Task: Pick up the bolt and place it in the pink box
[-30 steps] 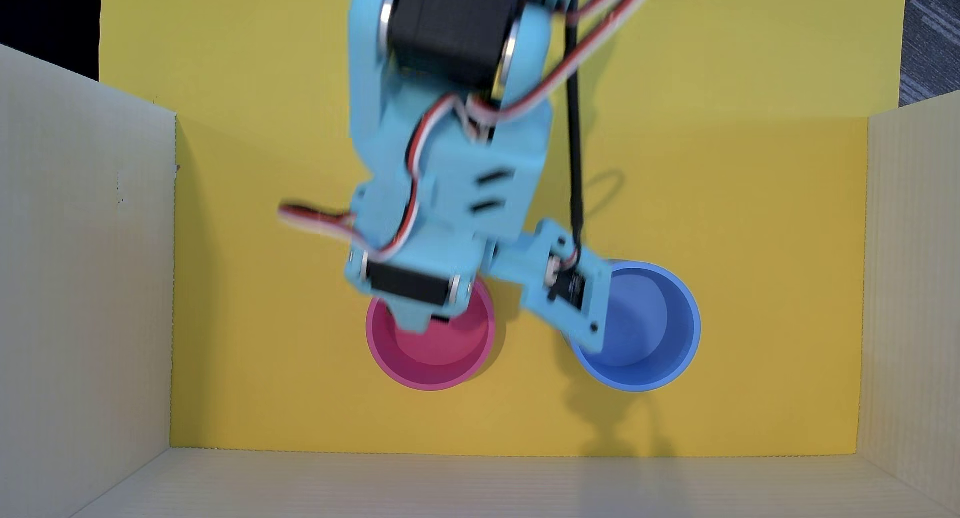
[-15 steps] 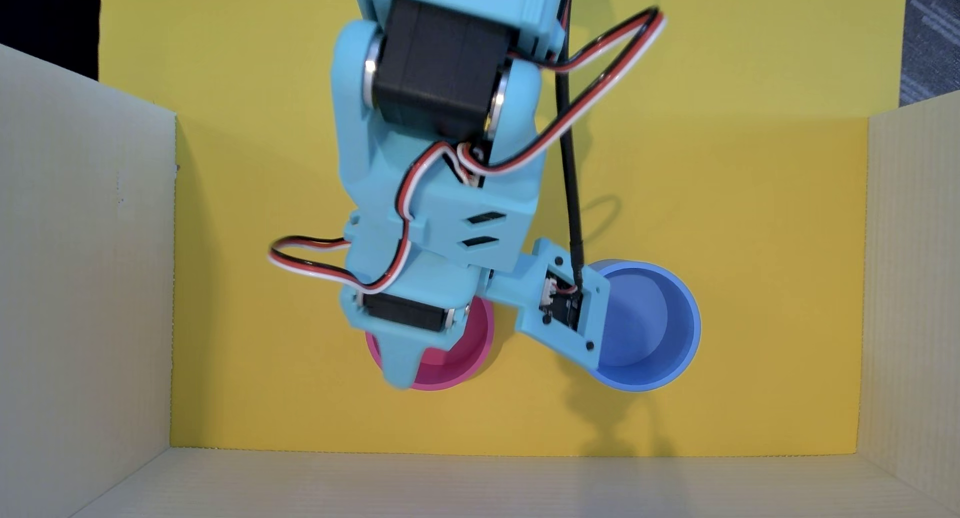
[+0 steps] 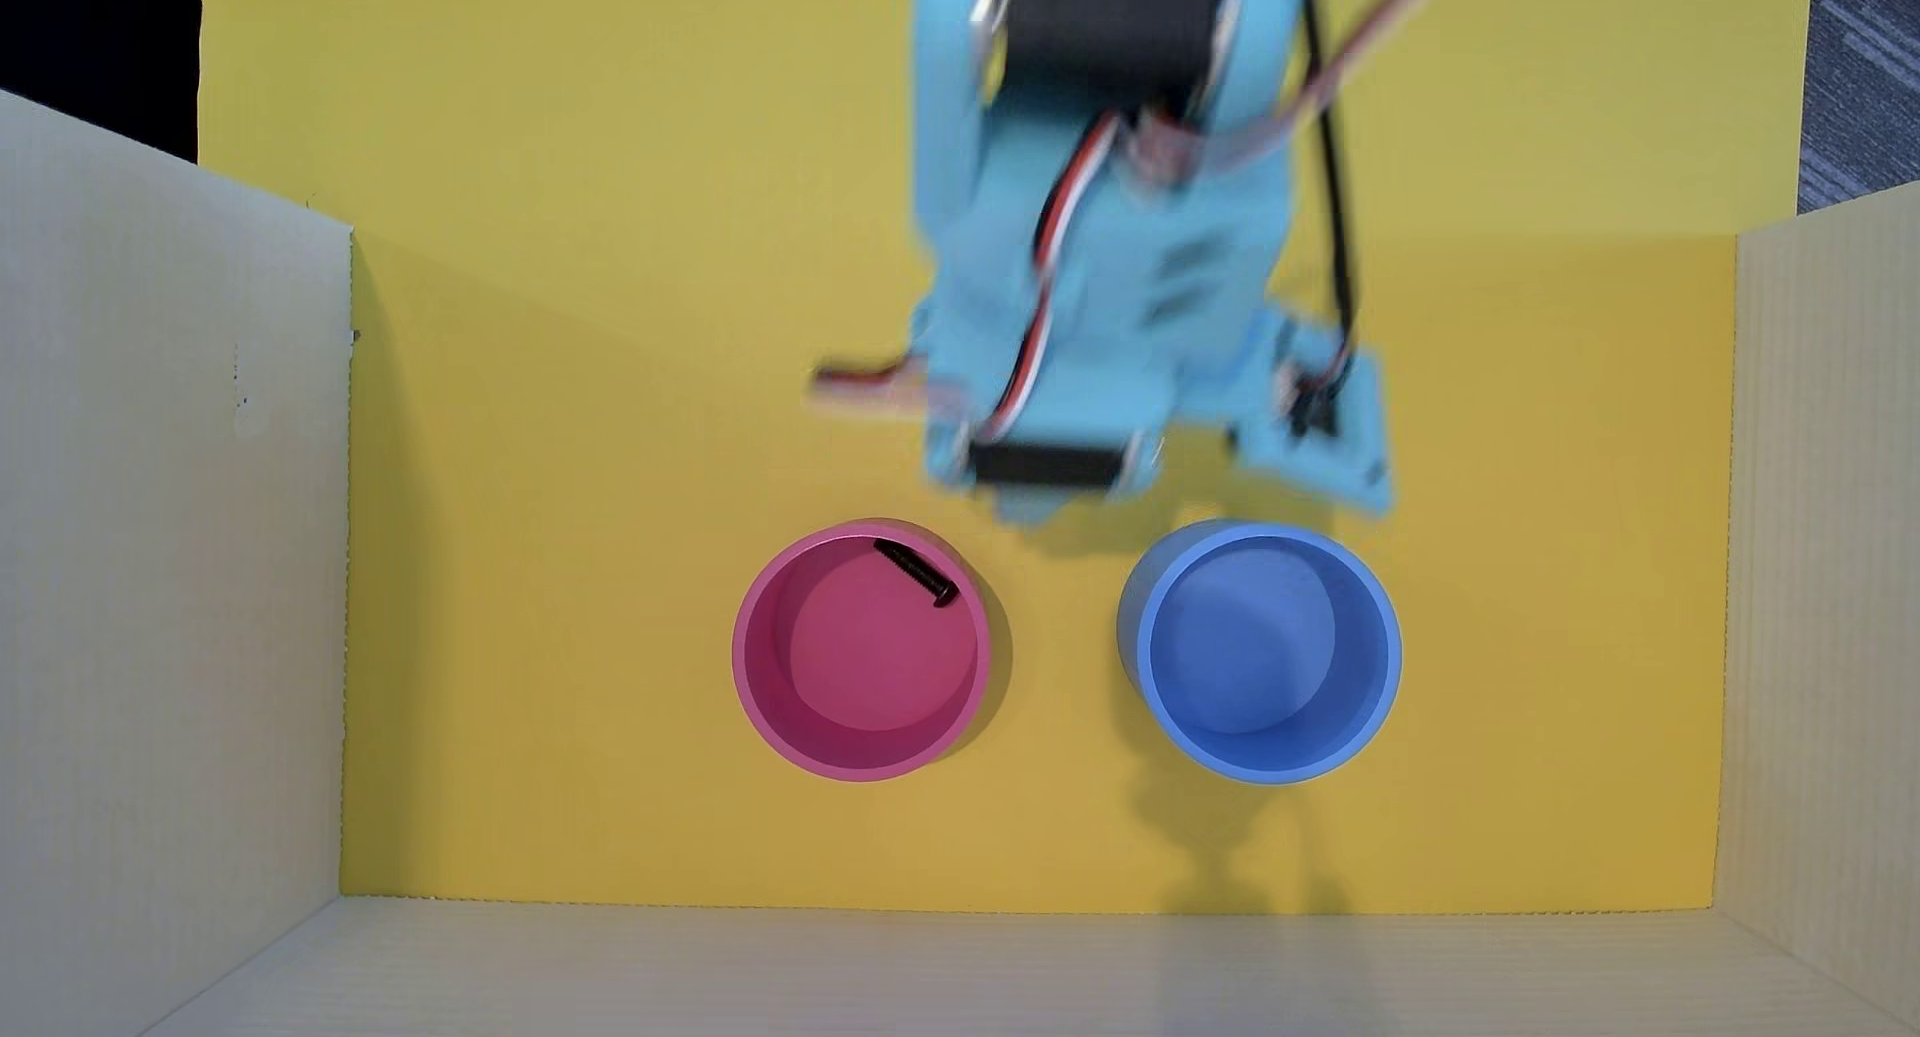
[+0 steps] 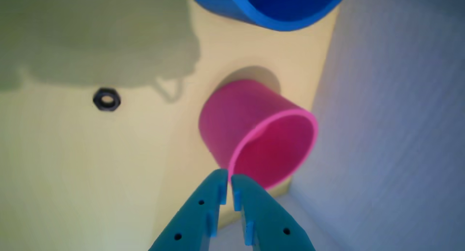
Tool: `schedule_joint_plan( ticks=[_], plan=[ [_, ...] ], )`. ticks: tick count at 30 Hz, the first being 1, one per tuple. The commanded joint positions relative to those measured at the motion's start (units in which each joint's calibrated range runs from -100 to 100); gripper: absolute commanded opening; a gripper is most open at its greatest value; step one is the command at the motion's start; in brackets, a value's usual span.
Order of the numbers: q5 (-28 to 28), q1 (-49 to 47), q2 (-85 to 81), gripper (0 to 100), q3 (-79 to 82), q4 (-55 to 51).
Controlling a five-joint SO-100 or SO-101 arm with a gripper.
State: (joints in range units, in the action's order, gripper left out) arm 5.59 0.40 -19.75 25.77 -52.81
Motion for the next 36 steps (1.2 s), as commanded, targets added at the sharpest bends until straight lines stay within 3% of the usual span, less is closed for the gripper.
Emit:
schedule_joint_plan(
  ticks=[1,13,18,25,32,36],
  plan=[
    [-0.3,-0.4,-16.3,1,11.5,6.0],
    [-0.3,-0.5,-64.7,1,51.4,20.7],
    [-0.4,-0.5,-79.0,1,63.5,20.9],
    [-7.2,-0.5,-78.9,2,69.7,13.5],
    [-7.4,-2.3,-79.0,2,69.9,-2.8],
    [-7.5,-4.8,-79.0,1,70.5,-6.4]
  ],
)
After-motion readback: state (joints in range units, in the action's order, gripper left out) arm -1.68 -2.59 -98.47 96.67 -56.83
